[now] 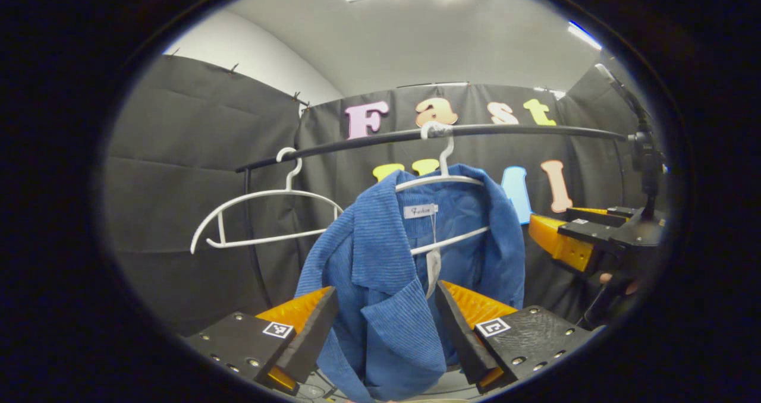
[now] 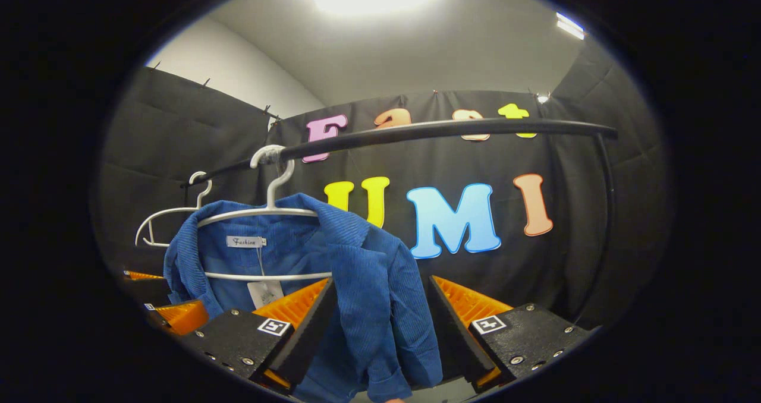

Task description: Grasp the clothes on the hanger with both hands and then place them into the laundry hamper below.

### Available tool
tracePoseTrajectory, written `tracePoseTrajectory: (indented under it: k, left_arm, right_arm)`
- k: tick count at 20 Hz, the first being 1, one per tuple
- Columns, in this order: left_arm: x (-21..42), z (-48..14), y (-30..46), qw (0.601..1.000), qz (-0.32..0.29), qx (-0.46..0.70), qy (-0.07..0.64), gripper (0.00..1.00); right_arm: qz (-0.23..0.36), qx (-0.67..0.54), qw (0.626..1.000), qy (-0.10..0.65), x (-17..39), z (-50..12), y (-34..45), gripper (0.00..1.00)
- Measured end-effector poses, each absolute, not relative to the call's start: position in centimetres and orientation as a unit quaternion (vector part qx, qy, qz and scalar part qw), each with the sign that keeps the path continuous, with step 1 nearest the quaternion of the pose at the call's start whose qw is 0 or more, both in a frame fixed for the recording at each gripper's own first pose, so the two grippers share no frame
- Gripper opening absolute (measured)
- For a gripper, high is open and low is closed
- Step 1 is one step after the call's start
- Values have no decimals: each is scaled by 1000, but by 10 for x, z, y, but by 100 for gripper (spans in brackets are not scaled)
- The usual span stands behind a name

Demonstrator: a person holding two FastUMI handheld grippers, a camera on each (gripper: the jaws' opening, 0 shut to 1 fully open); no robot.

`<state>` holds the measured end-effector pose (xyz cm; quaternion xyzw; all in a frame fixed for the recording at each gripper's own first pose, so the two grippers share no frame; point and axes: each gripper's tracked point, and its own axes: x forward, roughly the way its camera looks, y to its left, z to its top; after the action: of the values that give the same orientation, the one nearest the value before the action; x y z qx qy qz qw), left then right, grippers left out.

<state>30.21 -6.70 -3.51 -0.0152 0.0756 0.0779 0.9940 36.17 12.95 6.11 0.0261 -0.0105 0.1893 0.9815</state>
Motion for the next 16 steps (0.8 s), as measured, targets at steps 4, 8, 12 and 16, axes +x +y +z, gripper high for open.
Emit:
tracePoseTrajectory:
  k: [4,8,12,16]
  left_arm:
    - [319,-62,-66,990,101,-21,99,95]
    - [330,-73,-63,987,122,-11,101,95]
    - [338,-87,-64,984,144,-9,107,95]
    - [340,-95,-62,980,162,-7,112,95]
  right_arm:
    - [218,26,976,13,384,33,147,95]
    - [235,18,971,25,403,8,163,95]
    - [230,14,972,40,419,-15,171,95]
    - [231,14,972,47,425,-26,173,94]
